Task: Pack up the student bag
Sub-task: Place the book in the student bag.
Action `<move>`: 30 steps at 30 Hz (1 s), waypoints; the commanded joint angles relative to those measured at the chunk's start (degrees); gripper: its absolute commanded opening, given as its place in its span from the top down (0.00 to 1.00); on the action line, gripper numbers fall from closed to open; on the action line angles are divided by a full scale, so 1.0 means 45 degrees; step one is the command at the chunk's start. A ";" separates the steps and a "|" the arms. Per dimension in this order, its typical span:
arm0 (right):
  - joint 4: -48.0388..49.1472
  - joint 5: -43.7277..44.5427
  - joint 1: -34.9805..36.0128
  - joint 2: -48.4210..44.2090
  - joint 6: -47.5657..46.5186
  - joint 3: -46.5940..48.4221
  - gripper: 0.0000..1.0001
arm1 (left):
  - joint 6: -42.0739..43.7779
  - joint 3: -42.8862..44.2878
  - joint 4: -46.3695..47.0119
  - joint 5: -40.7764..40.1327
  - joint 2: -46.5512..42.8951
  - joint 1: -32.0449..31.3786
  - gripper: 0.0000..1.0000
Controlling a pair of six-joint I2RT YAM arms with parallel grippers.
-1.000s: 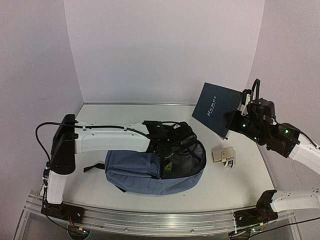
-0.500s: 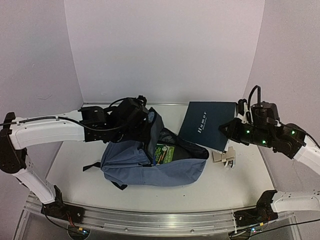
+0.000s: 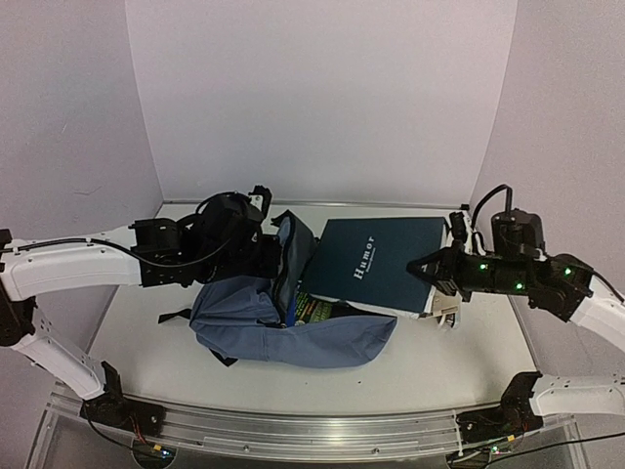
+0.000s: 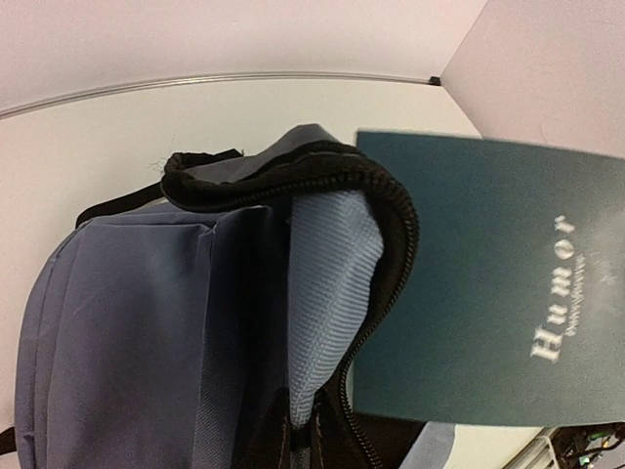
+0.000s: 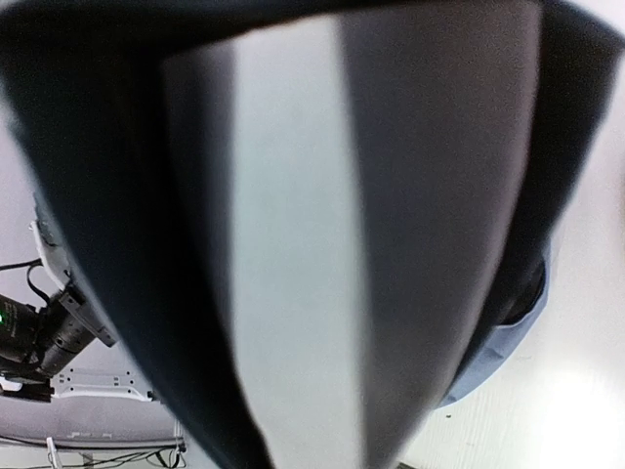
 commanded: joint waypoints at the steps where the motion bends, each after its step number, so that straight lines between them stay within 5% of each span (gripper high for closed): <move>1: 0.2154 -0.1747 0.0074 0.0262 0.1110 -0.0670 1.00 | 0.0820 -0.0415 0.2015 0.0530 -0.1212 0.0094 1.00; 18: 0.3845 -0.2876 0.0356 0.1442 0.2660 -0.1847 1.00 | 0.1874 -0.1599 0.3540 0.1587 -0.2799 0.0140 1.00; 23: 0.7119 -0.3645 0.0415 0.1795 0.4026 -0.2542 1.00 | 0.1305 -0.1766 0.3328 0.1900 -0.2706 0.0158 0.98; 26: 0.7819 -0.3661 0.0668 0.2090 0.4061 -0.2258 1.00 | 0.0915 -0.1843 0.3079 0.1922 -0.2684 0.0182 0.83; 30: 0.7828 -0.3355 0.0989 0.2344 0.3631 -0.1715 1.00 | 0.0555 -0.1892 0.3118 0.2322 -0.2627 0.0249 0.48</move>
